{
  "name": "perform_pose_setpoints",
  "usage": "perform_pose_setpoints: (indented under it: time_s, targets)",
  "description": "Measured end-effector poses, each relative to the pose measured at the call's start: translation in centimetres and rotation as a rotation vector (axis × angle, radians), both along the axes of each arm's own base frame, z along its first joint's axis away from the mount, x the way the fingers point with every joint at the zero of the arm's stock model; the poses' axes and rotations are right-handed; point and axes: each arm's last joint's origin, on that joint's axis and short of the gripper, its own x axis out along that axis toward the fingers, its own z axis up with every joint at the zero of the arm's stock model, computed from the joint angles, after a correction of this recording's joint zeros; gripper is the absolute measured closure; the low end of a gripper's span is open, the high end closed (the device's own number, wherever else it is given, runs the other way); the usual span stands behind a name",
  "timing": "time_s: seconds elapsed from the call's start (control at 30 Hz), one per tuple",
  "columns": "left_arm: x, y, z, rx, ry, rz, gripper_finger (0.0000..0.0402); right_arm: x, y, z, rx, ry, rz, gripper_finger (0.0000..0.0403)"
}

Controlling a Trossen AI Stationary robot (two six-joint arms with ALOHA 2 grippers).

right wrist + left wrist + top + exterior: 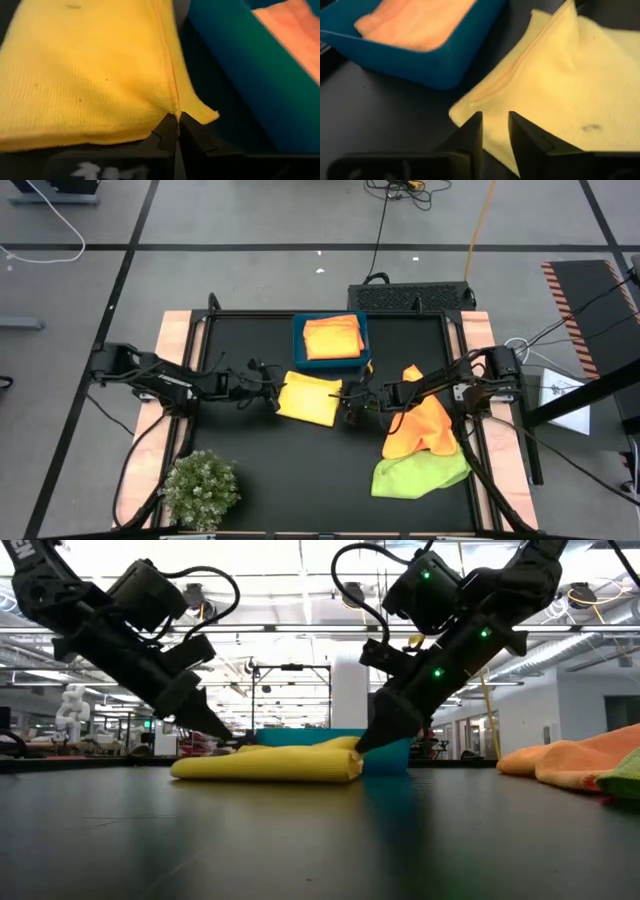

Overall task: Fold microfiber towels
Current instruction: Fold the yellow microfiber towel, then put the yellow microfiber towel into the blue bin

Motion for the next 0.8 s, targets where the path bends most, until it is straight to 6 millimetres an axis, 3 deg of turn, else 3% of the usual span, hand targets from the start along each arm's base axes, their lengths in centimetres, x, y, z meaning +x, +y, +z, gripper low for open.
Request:
perform_pose_setpoints:
  time_s: [0.23,0.5,0.67,0.8]
  targets:
    - [0.0,-0.7,1.3,-0.007,-0.078,-0.033,0.0268,0.0,-0.1,0.1,-0.056,0.014,0.001,0.0341]
    - [0.4,-4.2,2.9,-0.005,-0.197,-0.199,0.0269,-0.6,0.6,1.8,-0.072,0.009,0.039,0.0249]
    - [0.5,-6.3,3.1,0.002,-0.245,-0.276,0.0288,-0.9,2.5,4.1,-0.083,-0.07,0.124,0.0235]
    - [0.6,-7.1,2.6,-0.01,-0.24,-0.301,0.0304,-1.0,3.8,4.6,-0.09,-0.1,0.177,0.0238]
